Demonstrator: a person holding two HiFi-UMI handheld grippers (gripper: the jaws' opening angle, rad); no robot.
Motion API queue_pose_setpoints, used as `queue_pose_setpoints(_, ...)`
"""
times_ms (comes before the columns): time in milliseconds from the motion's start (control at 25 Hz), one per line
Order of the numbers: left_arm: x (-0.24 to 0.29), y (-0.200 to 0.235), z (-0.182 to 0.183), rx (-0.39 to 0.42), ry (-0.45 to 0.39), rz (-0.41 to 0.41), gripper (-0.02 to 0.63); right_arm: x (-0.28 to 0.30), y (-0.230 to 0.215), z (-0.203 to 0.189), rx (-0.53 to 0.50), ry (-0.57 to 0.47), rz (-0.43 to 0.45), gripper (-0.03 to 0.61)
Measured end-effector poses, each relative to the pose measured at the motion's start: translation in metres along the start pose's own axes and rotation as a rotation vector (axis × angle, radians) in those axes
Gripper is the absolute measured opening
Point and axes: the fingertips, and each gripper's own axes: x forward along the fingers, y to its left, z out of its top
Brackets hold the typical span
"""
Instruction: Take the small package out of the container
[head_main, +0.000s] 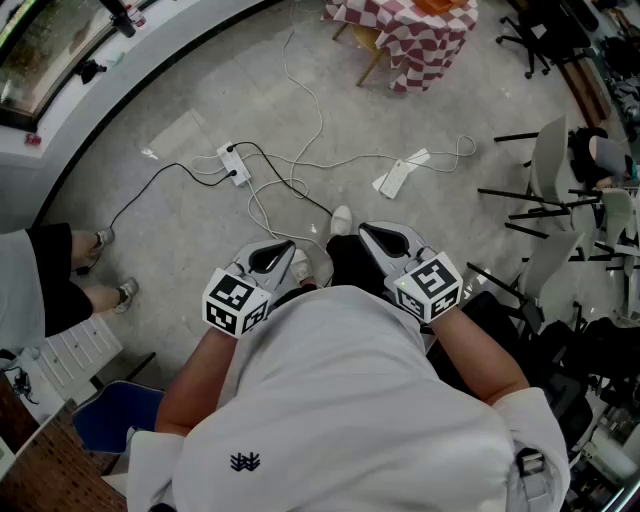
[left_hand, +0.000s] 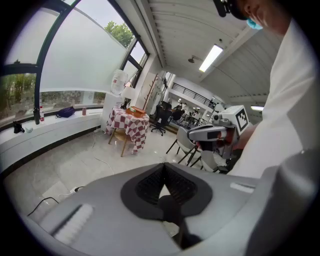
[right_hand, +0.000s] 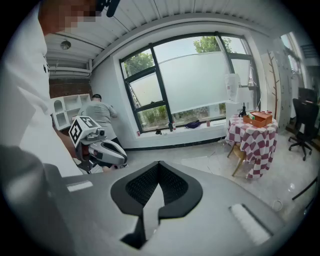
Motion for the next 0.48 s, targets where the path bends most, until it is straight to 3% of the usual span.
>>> queue_pose_setpoints(160, 0.036, 0.018, 0.026, -0.002, -0.019, 0.021, 0.055, 0.011, -0.044, 0.007, 0.006, -0.006, -0.011, 0.000)
queue_pose_setpoints(480, 0.111, 0.054, 0.119, 0.109, 0.047, -0.002, 0.055, 0.053, -0.140, 0.054, 0.036, -0.043, 0.013, 0.000)
